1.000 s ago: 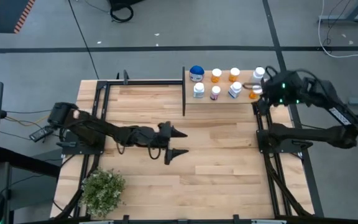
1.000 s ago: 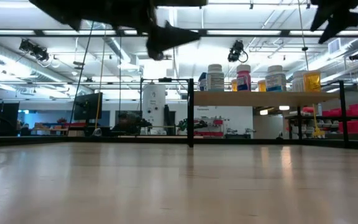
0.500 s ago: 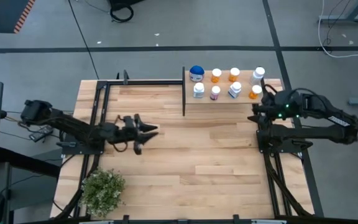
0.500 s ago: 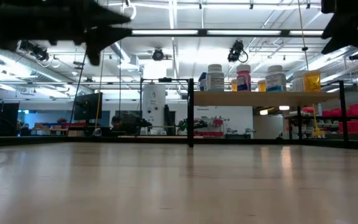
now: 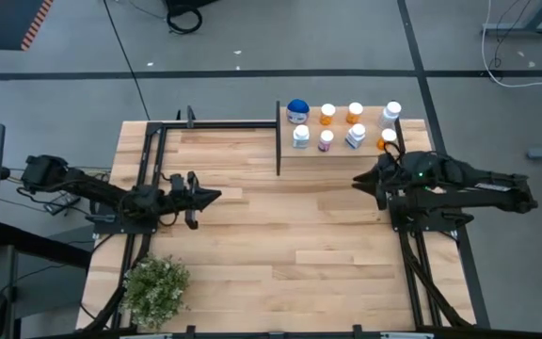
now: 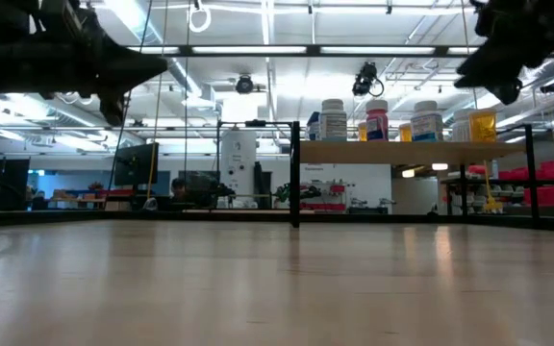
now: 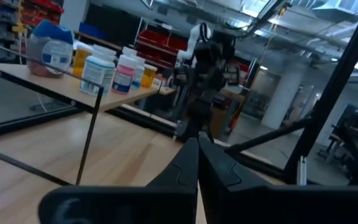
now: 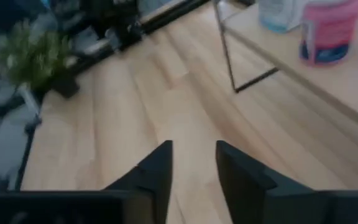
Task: Pick and place medicine bottles onto shelf by color
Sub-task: Return to Home Position
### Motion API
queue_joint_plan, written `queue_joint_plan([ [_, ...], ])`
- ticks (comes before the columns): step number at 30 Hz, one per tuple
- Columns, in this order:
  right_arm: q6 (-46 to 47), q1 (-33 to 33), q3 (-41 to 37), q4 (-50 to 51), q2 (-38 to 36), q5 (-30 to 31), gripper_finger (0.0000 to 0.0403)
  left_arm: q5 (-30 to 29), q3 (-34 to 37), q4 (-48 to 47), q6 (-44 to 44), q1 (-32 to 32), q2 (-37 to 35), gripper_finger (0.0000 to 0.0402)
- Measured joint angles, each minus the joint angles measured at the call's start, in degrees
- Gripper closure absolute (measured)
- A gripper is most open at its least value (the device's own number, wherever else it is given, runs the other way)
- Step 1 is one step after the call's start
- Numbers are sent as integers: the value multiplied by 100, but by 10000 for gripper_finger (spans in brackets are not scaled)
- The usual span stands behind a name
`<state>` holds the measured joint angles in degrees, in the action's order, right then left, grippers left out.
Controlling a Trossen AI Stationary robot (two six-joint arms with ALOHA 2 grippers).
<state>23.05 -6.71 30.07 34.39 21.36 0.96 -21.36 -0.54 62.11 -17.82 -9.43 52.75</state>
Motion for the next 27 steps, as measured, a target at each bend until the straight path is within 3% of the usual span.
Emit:
queue_joint_plan([
  [4, 407, 220, 120, -657, 137, 42, 314, 178, 0, 52, 6, -11, -39, 397],
  [9, -541, 744, -246, -1764, 408, 130, 356, 115, 2, 22, 87, 20, -37, 395],
  [13, -656, 884, -1188, -2854, 499, 368, 361, 100, 2, 50, 59, 28, -37, 398],
  [20, -1118, 864, -2895, -5685, 128, 420, 361, 100, 2, 20, 23, 26, -35, 392],
  [27, -1486, 510, -2967, -5180, -372, 642, 361, 100, 7, 10, -76, 18, -35, 394],
])
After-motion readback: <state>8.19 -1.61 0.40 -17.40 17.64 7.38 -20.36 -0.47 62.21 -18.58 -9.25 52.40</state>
